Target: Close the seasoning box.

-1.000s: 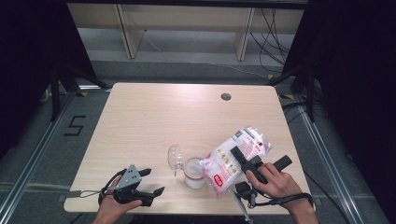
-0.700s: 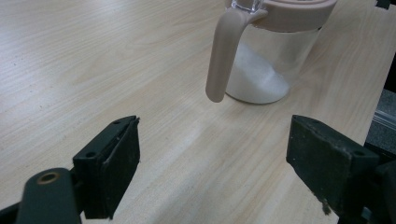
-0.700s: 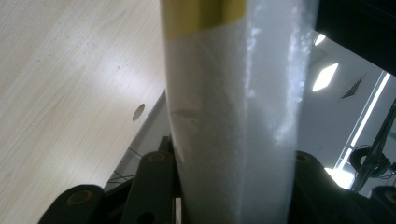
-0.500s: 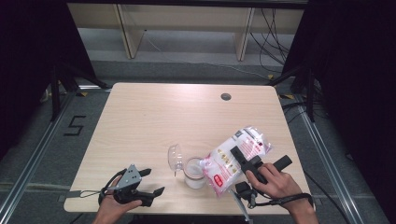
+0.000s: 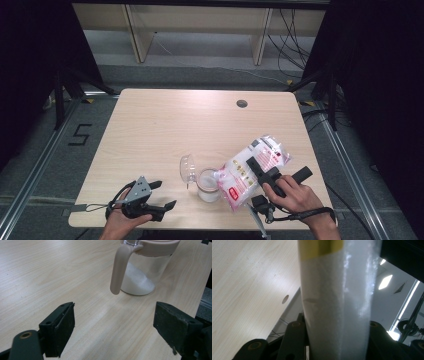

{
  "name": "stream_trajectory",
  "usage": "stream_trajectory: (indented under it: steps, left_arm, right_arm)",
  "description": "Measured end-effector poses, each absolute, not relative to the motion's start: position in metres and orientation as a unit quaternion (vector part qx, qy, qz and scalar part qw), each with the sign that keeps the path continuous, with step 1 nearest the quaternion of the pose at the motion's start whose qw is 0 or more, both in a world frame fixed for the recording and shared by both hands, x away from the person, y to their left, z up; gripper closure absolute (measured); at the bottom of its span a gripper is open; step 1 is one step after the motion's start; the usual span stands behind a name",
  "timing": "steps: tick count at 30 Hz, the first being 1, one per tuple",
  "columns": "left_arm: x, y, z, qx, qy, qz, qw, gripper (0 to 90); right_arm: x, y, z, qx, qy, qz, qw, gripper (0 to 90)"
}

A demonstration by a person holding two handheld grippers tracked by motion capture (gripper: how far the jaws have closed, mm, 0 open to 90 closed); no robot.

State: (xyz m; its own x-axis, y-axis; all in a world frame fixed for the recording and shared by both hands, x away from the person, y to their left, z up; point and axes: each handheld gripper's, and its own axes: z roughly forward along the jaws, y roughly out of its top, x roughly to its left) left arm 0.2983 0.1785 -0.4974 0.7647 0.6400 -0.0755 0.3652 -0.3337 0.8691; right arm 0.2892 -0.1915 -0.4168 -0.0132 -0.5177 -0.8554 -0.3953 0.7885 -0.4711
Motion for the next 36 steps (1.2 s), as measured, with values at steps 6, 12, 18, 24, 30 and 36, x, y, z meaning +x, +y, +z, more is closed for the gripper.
stream_trajectory:
  steps: [6,12,18,24,30,36]
  left_arm:
    - [0.2984,0.1786,-0.4971,0.806,0.311,0.145,0.482,17.1]
    - [0.2991,0.1793,-0.4968,0.808,0.304,0.148,0.482,17.1]
    - [0.2983,0.1786,-0.4972,0.805,0.311,0.142,0.485,17.1]
    - [0.2983,0.1787,-0.4972,0.804,0.312,0.143,0.485,17.1]
    - [0.2983,0.1787,-0.4972,0.804,0.312,0.143,0.485,17.1]
    - [0.2983,0.1787,-0.4972,0.804,0.312,0.143,0.485,17.0]
  right_arm:
    - [0.2887,-0.1909,-0.4173,-0.327,0.706,-0.056,0.626,68.1]
    - [0.2889,-0.1906,-0.4184,-0.328,0.704,-0.058,0.627,68.2]
    - [0.2891,-0.1909,-0.4180,-0.327,0.707,-0.055,0.625,68.2]
    - [0.2896,-0.1910,-0.4181,-0.325,0.709,-0.049,0.623,68.3]
    - [0.2892,-0.1913,-0.4176,-0.325,0.709,-0.052,0.624,68.5]
    - [0.2889,-0.1915,-0.4169,-0.325,0.708,-0.053,0.624,68.6]
